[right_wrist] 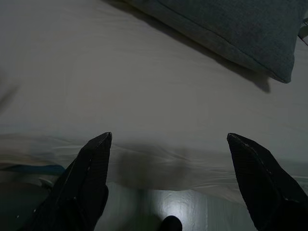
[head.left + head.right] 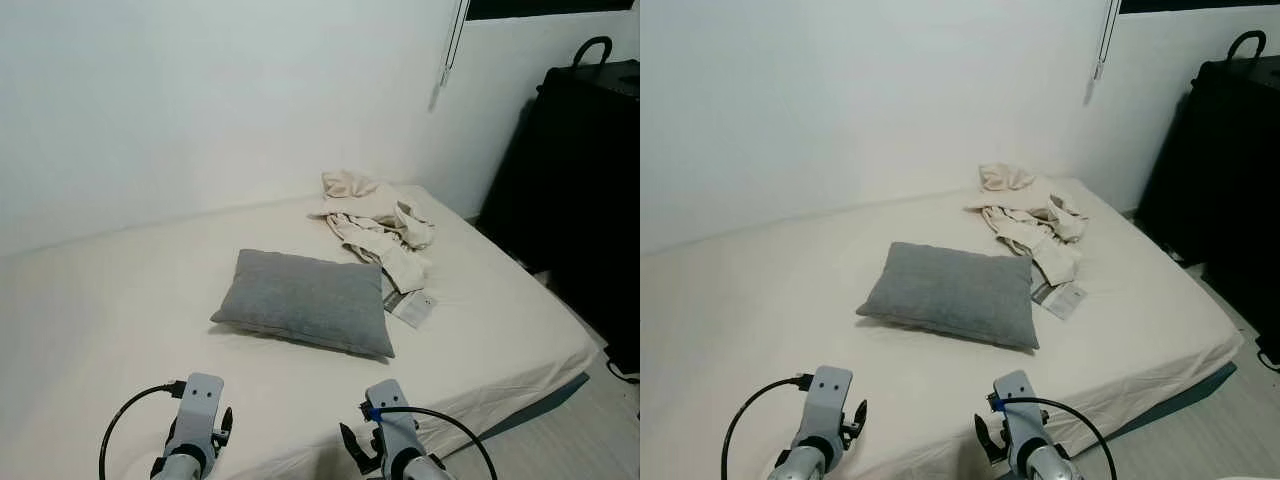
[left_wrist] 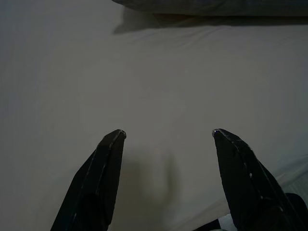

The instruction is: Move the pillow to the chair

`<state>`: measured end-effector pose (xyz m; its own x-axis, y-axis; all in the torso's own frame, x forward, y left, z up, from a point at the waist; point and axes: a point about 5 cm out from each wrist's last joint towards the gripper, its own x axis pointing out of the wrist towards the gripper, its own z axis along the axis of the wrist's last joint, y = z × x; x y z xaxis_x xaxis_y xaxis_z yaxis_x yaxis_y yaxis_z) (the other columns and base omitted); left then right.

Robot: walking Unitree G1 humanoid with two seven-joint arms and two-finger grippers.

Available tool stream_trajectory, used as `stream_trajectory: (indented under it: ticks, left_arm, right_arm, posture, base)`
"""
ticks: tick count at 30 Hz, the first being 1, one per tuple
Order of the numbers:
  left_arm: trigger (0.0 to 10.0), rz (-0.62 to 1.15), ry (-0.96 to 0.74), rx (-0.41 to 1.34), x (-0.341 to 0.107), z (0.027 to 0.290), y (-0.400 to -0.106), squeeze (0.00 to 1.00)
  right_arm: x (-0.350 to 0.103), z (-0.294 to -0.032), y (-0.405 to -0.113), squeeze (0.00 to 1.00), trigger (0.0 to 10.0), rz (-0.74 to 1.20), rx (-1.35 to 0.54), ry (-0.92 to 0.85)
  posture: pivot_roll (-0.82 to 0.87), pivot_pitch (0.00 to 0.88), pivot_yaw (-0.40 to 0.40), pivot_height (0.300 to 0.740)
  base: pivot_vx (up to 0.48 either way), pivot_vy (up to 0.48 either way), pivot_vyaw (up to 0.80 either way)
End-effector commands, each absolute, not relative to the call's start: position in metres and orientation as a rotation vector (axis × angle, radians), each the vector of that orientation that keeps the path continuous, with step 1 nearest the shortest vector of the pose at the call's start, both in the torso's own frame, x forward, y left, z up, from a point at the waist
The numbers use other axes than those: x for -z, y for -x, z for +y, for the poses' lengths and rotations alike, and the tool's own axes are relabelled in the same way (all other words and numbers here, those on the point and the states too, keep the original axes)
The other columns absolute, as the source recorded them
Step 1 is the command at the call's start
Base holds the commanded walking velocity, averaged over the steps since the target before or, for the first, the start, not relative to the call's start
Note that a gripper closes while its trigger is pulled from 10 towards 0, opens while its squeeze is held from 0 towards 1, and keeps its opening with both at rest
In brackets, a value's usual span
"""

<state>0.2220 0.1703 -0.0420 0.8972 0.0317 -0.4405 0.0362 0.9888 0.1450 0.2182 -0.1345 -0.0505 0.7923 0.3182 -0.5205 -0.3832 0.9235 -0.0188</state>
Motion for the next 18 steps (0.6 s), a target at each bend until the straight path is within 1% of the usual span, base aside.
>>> stream_trajectory:
  ticks: [1, 18]
  left_arm:
    - [10.0, 0.481, -0.148, -0.007, 0.0462, 0.1734, -0.2162, 0.0]
    - [10.0, 0.485, -0.146, -0.012, 0.0458, 0.1742, -0.2176, 0.0]
  right_arm:
    - [0.05, -0.133, -0.2193, 0.0, 10.0, 0.531, -0.373, 0.111]
    - [0.0485, -0.1328, -0.2217, 0.0, 10.0, 0.523, -0.368, 0.109]
  posture:
    - [0.04, 0.0, 0.008, 0.74]
    - [0.04, 0.0, 0.012, 0.74]
  base:
    - [0.0, 0.0, 0.0]
    - [0.0, 0.0, 0.0]
